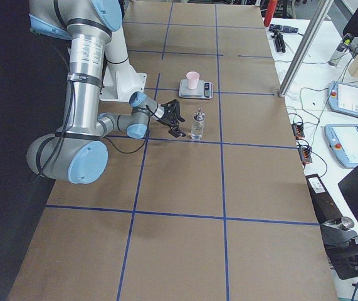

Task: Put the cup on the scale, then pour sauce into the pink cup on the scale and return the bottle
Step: 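Reach the right gripper to the glass sauce dispenser and grasp it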

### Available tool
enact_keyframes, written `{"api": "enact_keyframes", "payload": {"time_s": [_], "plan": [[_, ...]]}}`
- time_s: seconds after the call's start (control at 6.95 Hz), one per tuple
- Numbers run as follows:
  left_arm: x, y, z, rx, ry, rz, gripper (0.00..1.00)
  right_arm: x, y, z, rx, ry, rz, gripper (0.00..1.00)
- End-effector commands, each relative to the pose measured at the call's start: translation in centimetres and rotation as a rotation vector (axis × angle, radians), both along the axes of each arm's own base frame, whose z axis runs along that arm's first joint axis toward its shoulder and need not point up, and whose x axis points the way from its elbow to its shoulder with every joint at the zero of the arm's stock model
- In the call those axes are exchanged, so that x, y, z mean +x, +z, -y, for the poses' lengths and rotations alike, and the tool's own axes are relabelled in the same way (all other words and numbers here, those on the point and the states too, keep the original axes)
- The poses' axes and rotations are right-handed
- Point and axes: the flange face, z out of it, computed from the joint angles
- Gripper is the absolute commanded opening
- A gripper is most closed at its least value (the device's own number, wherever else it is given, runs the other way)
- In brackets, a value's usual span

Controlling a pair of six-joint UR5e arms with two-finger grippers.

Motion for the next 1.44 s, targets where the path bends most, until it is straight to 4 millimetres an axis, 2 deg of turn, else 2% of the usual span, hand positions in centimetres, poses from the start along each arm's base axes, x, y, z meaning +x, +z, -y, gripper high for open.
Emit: {"api": "enact_keyframes", "payload": {"time_s": [0.0,0.29,1.29], "plan": [[0.0,-0.2,0.0,0.003,0.0,0.0,1.0,-1.4,0.8,0.8,0.03,0.041,-0.01,1.0],[0.0,-0.3,0.0,0.005,-0.001,-0.001,1.0,-2.4,0.9,1.3,0.049,0.064,-0.02,1.0],[0.1,-1.2,0.1,0.018,-0.001,0.001,1.0,-1.7,0.2,2.4,0.122,0.133,-0.062,1.0]]}}
